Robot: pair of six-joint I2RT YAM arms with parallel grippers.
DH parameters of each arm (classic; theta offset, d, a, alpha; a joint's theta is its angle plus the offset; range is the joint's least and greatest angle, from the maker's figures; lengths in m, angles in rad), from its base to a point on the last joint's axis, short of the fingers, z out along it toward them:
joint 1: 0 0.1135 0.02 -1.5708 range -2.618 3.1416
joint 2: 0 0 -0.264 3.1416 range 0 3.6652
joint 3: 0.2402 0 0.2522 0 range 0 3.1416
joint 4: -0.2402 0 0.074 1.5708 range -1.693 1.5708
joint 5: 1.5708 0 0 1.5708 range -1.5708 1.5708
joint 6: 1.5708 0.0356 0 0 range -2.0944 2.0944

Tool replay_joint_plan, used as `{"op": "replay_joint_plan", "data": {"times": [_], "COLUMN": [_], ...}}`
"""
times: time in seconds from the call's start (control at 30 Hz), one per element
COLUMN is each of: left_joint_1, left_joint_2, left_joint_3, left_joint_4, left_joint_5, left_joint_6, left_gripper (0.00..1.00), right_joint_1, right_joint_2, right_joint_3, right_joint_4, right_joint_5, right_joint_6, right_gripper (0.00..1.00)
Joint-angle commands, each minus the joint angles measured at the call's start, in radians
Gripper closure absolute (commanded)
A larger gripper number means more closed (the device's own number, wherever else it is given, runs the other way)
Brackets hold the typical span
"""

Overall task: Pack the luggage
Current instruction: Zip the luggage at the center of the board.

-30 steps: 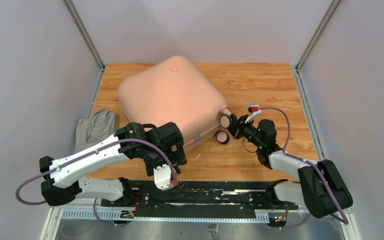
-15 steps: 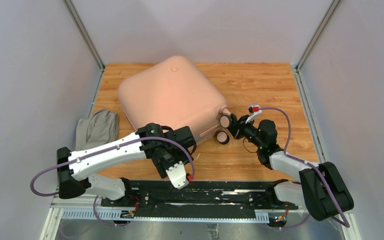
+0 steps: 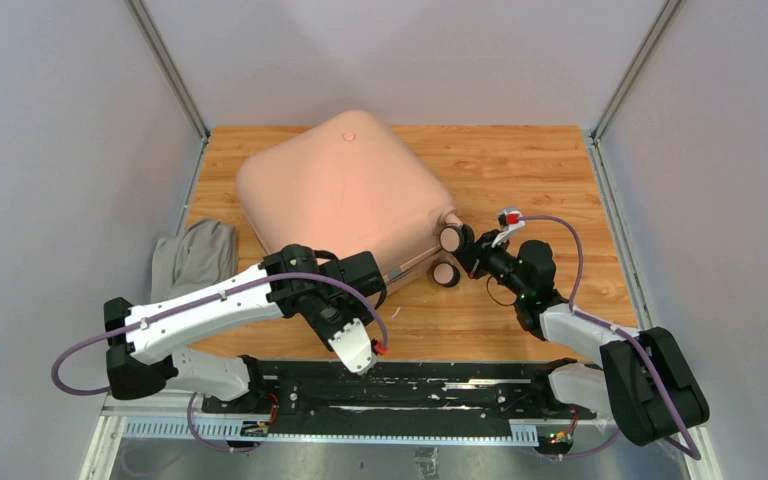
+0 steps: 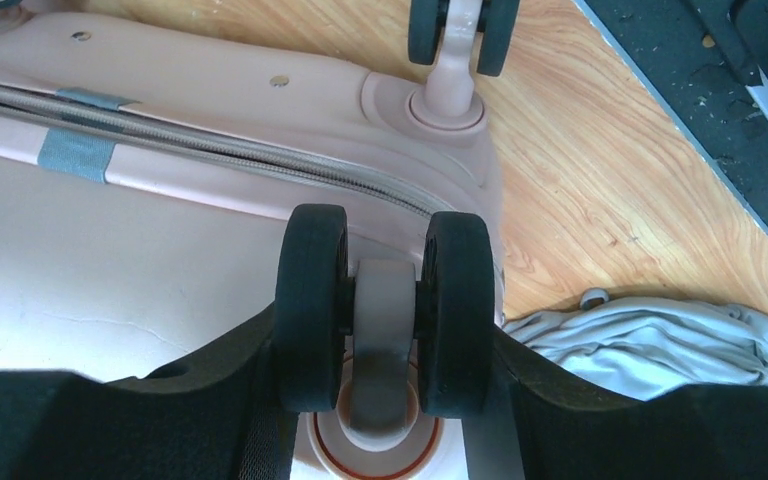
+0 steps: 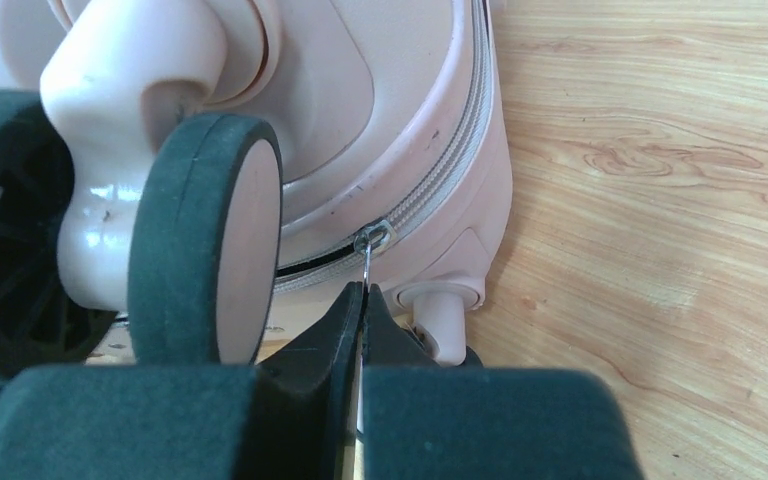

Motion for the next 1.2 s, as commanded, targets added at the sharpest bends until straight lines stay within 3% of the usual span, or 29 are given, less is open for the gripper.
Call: {"op": "replay_joint_plan", "data": {"times": [0.0,0.13,0.53,0.9,1.17], "left_joint_1": [0.001,0.001,0.000,0.001,0.000], "left_joint_2": [0.012,0.017,-0.106,-0.141,-0.131], "left_joint_3": [0.239,0.319,0.129,0.083,0.083], "left_joint_4": [0.061,0.076,0.073,0.074,0.109], "left_joint_5": [-0.105,-0.096,-0.088,-0.093,-0.089], "left_joint_6": [0.000,0.009,0.019,0.034,0.022], "left_gripper": [1.00,1.00,1.00,1.00,1.00], "right_joint_1": [-0.004,-0.003,-0.067,-0.108,-0.064], "right_joint_2": [-0.021,-0.024,0.051,0.160,0.131], "right_joint_3": [0.001,0.017,0.044,0.041,-0.032], "right_joint_4": [0.022,0.000,0.080,0.183,0.258], "right_joint_5": [-0.040,-0.019,-0.002,-0.049,-0.106], "right_joint_6": [-0.013,-0.035,-0.016,0.026,0.038], "right_gripper": [1.00,1.00,1.00,1.00,1.00]}}
